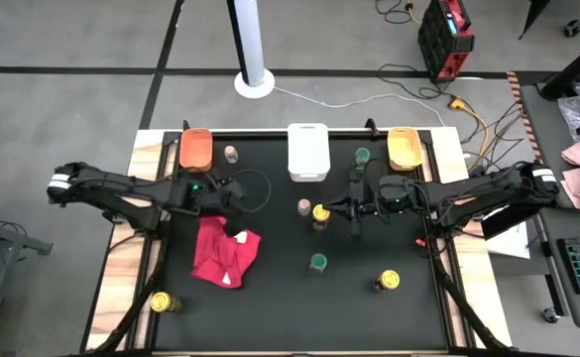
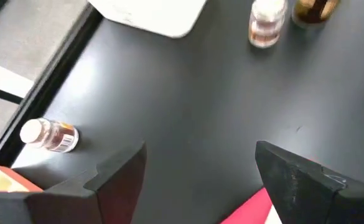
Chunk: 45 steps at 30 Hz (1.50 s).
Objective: Sort spices by type
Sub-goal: Put the top brown seasoning bottle into the white bin
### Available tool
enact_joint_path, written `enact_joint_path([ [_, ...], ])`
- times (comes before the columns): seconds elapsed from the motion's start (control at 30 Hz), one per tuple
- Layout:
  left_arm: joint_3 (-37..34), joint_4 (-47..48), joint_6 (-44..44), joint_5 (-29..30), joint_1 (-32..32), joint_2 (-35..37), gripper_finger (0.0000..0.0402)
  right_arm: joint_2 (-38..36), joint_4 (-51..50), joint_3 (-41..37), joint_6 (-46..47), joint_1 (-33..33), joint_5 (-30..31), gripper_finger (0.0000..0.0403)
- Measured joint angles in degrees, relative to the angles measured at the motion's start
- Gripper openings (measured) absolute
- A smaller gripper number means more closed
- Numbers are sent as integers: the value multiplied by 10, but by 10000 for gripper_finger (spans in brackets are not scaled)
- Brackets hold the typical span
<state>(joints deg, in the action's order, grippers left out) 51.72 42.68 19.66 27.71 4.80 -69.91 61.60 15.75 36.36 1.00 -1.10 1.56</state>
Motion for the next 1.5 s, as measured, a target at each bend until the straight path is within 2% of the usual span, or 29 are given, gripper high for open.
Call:
enact_joint_path([
  [0.07, 0, 1, -33, -15, -17, -8, 285, 0, -21, 0, -36, 0, 1, 13],
  [0.27, 12, -1, -109, -49, -121, -23, 285, 0, -54, 0, -6, 0, 24, 13],
  [0.53, 49, -8, -245, -174, -303, -46, 285, -1, -59, 0, -20, 0, 41, 13],
  [0.63, 85, -6, -253, -198, -371, -76, 285, -1, -60, 0, -26, 3, 67, 13],
  [0.83, 176, 65, -240, -198, -480, -177, 285, -4, -65, 7, -18, 32, 75, 13],
  [0.97, 208, 76, -271, -216, -512, -246, 285, -4, -83, 8, 4, 48, 74, 13],
  [1.1, 226, 83, -287, -223, -516, -293, 285, -4, -105, 7, 14, 55, 74, 13],
  [1.23, 236, 83, -292, -222, -516, -317, 285, -4, -110, 7, 20, 56, 74, 13],
  [1.37, 233, 84, -287, -184, -516, -325, 285, -4, -112, 7, 25, 56, 74, 13],
  [1.5, 227, 84, -286, -178, -517, -325, 285, -3, -113, 7, 25, 56, 74, 13],
])
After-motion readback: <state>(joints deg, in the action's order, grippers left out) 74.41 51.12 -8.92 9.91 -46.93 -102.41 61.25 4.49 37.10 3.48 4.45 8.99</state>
